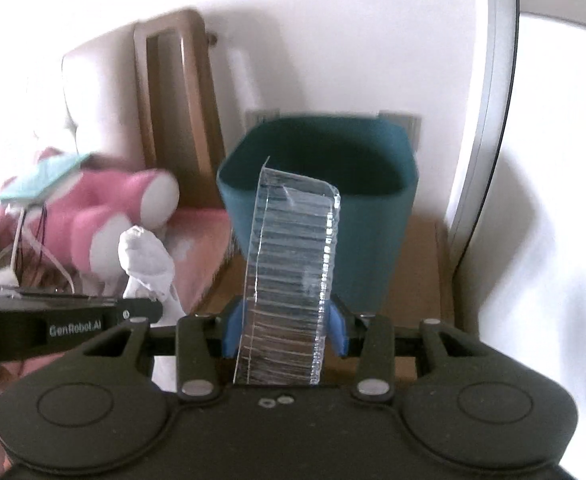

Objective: Collect trash
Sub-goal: 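Lift the cup stack and tissue out of the cubby over the teal wastebasket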

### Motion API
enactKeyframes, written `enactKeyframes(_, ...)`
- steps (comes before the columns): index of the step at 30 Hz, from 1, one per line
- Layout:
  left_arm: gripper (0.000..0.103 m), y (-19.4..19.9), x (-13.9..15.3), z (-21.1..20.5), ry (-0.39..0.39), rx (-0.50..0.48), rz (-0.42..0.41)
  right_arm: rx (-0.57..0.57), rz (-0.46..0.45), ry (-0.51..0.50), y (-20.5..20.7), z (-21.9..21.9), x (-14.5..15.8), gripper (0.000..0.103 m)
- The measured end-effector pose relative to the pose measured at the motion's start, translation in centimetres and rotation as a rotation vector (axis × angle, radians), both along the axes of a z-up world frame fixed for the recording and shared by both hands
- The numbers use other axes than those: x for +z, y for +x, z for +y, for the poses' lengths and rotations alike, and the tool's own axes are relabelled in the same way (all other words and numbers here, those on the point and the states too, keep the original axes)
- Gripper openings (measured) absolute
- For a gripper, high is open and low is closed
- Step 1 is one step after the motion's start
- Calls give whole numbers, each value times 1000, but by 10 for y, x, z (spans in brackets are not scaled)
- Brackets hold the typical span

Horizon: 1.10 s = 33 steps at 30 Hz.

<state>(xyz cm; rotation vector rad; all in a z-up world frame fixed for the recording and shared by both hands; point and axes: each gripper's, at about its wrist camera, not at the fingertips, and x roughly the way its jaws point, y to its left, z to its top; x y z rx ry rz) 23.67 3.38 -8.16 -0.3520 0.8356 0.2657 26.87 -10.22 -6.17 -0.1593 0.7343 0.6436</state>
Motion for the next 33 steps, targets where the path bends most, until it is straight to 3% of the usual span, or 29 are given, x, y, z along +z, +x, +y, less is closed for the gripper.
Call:
enactKeyframes(10, 3, 51, 63, -2, 85, -40, -120, -10, -105, 45, 48, 10, 48, 41)
enactKeyframes(18, 3, 99, 92, -1, 155, -68, -151, -26, -176, 36, 96, 25, 64, 41)
enactKeyframes(27, 3, 147, 88, 13, 158, -66, -142, -63, -165, 36, 145, 41, 58, 41)
enactKeyframes(33, 3, 177, 72, 24, 132, -42, -93, -59, -159, 0, 163, 48, 46, 42)
